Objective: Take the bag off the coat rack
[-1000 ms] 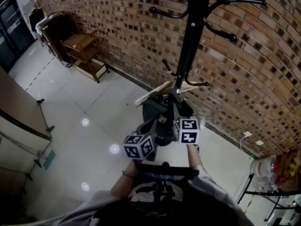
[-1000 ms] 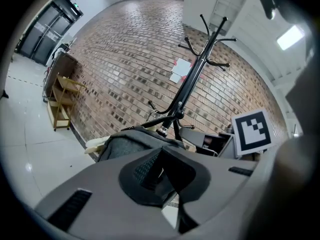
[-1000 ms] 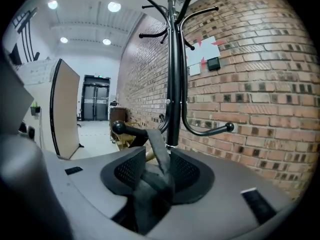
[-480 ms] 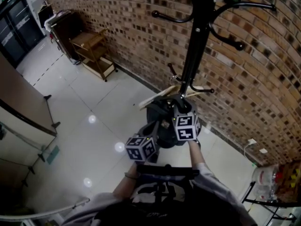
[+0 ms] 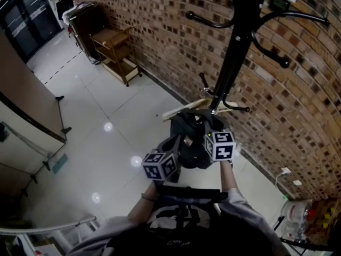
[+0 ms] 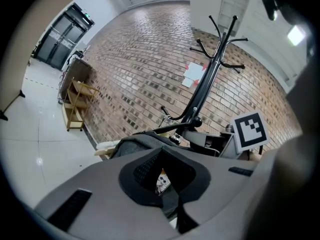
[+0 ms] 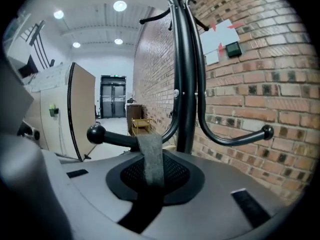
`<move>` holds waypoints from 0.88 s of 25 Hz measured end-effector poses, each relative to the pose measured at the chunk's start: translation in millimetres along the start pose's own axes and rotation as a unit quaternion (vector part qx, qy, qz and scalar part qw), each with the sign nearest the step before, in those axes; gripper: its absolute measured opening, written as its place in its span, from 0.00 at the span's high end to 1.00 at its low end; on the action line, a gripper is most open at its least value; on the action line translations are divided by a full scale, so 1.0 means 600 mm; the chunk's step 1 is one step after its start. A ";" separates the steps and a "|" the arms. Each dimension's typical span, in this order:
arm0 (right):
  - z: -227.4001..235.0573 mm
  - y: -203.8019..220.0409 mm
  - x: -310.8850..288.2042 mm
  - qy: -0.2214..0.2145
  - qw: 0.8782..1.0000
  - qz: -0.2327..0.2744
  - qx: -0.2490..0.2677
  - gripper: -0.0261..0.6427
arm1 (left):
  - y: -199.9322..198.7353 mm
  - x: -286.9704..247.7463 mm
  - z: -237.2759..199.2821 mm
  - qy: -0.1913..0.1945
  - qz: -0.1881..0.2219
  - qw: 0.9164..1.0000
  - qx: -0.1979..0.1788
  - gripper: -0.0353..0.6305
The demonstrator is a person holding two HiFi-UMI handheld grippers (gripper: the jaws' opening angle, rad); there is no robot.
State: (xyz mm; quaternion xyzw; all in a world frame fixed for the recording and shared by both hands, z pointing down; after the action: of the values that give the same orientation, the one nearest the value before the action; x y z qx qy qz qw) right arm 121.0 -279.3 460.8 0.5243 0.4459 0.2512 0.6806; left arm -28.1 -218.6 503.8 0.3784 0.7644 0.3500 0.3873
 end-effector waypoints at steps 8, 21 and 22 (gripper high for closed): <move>-0.028 -0.014 0.033 -0.017 0.996 0.013 -0.088 0.89 | -0.019 0.011 -0.024 -0.021 0.019 0.999 0.018 0.94; -0.092 -0.055 0.090 -0.039 0.998 0.019 -0.044 0.89 | -0.031 0.019 -0.051 -0.037 0.032 0.998 0.033 0.94; -0.096 -0.056 0.093 -0.041 0.998 0.021 -0.042 0.89 | -0.032 0.020 -0.054 -0.039 0.033 0.998 0.035 0.94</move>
State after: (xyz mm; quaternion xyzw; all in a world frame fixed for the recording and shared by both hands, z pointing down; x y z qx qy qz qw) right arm 93.1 -216.4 407.1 0.5146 0.3954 0.2618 0.7143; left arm -66.7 -225.2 498.7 0.4305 0.7475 0.3205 0.3913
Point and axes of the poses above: the fingertips, and each gripper's own axes: x backward along the fingers, z to its right, y out of its underside, the point moved 4 cm from there along x, backward along the fingers, and after that the axes turned 12 degrees about -y, right-handed, at the moved point
